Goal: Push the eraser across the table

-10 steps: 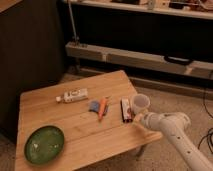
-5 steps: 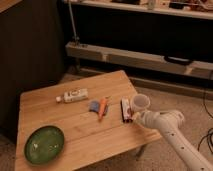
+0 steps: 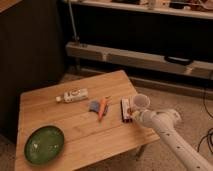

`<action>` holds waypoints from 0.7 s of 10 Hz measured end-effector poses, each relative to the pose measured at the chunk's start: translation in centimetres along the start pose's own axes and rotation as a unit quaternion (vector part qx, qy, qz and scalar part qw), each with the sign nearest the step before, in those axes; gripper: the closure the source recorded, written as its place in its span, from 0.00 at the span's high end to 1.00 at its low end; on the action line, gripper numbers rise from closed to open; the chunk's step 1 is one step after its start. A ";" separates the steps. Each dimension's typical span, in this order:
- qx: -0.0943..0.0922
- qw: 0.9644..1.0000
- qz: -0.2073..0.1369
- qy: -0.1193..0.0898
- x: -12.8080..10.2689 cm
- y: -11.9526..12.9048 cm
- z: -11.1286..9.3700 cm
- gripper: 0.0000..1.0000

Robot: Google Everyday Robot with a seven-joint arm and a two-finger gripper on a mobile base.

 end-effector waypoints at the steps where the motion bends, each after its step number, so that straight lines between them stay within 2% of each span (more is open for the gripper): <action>1: 0.001 1.000 0.003 -0.002 0.0 0.1 0.2 0.00; 7: 0.022 1.000 -0.001 -0.017 -1.4 -1.8 2.7 0.00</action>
